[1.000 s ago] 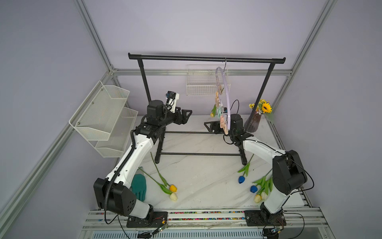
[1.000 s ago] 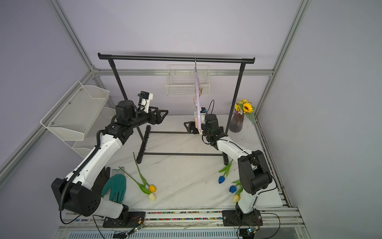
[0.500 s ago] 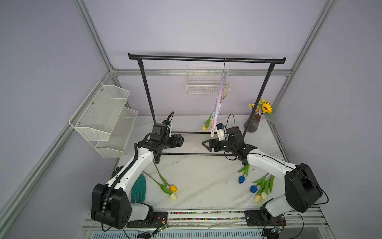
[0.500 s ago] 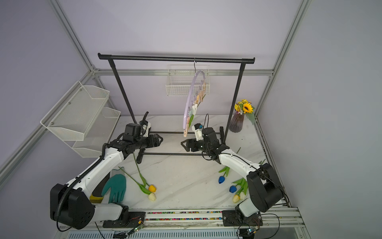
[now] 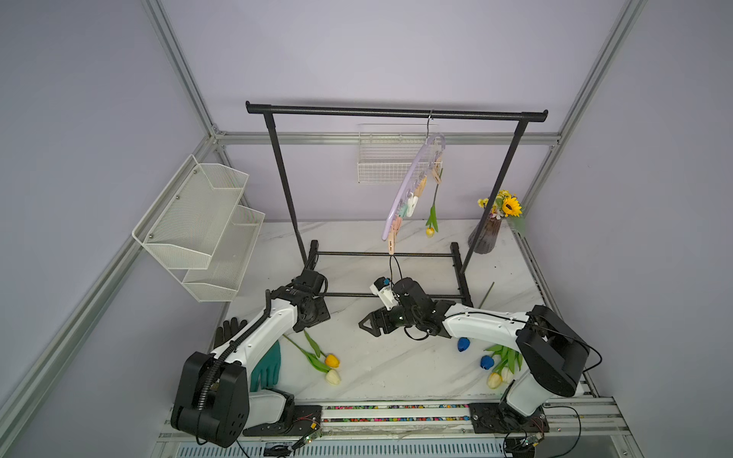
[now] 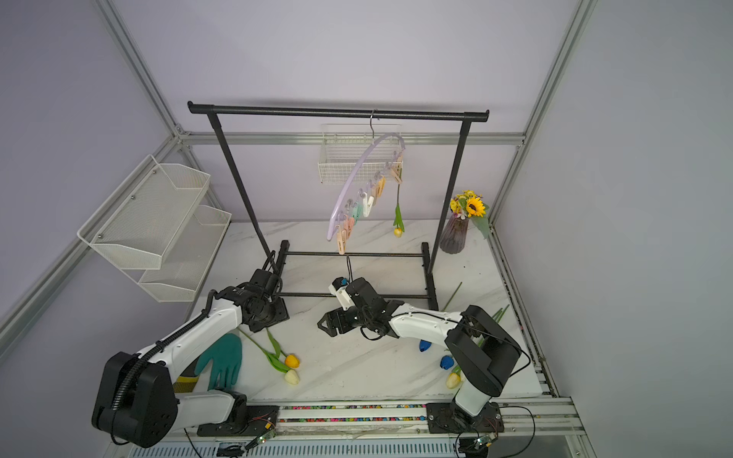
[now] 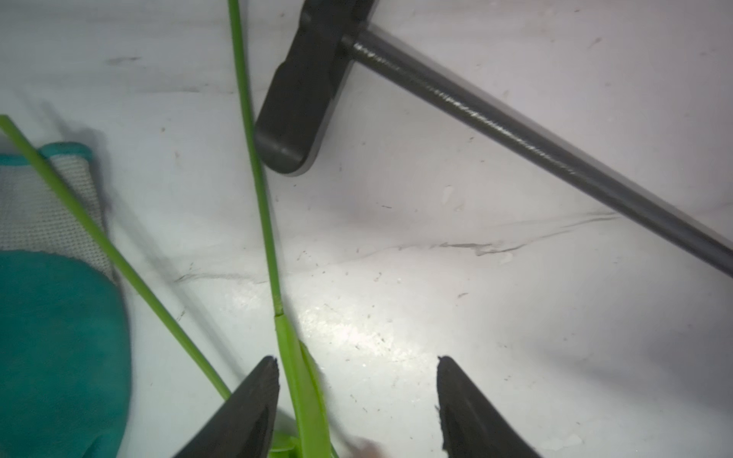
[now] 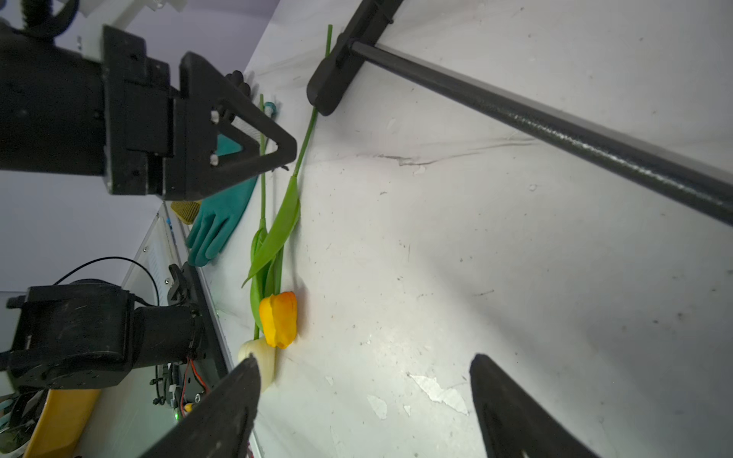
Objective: Dry the flowers on a clothes hanger
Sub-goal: Pick up the flower at the center of the board.
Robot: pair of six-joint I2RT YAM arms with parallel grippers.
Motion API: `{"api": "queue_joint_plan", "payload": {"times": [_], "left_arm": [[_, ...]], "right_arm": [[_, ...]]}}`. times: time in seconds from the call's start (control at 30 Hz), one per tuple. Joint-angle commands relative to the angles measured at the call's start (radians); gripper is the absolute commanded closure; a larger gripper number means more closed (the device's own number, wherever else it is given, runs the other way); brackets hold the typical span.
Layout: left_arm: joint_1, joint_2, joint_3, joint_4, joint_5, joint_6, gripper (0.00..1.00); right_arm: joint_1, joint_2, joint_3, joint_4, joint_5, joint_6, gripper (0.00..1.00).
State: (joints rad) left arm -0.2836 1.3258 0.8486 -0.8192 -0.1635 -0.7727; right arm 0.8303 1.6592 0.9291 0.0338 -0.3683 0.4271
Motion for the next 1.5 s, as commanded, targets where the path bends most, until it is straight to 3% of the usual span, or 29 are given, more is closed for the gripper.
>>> {"api": "queue_joint_plan", "payload": {"times": [0.0,0.23,0.37,0.47,0.67,0.8,0.87,0.97,1.27,1.47], "left_arm": [[0.001,0.041,-0.016,-0.027,-0.066,-0.075,0.38],[0.024,0.078,-0.073,0.022,-0.054,-0.091,0.45],[0.051,0.118,-0.095,0.051,-0.059,-0.082,0.52],[0.074,0.131,-0.101,0.058,-0.07,-0.06,0.65],[0.104,0.151,-0.108,0.086,-0.074,-0.027,0.69],[0.11,0.156,-0.105,0.084,-0.09,-0.026,0.8],[0.113,0.145,-0.103,0.085,-0.091,-0.031,0.8],[0.117,0.112,-0.101,0.084,-0.095,-0.05,0.91],[0.125,-0.056,-0.067,0.012,-0.152,-0.097,1.0],[0.123,-0.155,-0.004,0.011,-0.095,-0.015,1.0]], "right_arm": [[-0.003,-0.009,0.016,-0.01,0.047,-0.022,0.15],[-0.023,-0.042,-0.001,-0.038,0.081,-0.016,0.15],[-0.046,-0.056,-0.008,-0.044,0.069,-0.008,0.15],[-0.057,-0.068,-0.011,-0.048,0.063,-0.006,0.15],[-0.071,-0.068,-0.008,-0.061,0.059,0.004,0.16],[-0.074,-0.068,-0.009,-0.063,0.054,0.01,0.17],[-0.076,-0.068,-0.008,-0.063,0.053,0.01,0.18],[-0.077,-0.071,-0.007,-0.062,0.048,0.011,0.19],[-0.08,-0.085,-0.002,-0.058,0.024,0.014,0.2],[-0.107,-0.103,-0.016,-0.006,-0.06,0.059,0.21]]}}
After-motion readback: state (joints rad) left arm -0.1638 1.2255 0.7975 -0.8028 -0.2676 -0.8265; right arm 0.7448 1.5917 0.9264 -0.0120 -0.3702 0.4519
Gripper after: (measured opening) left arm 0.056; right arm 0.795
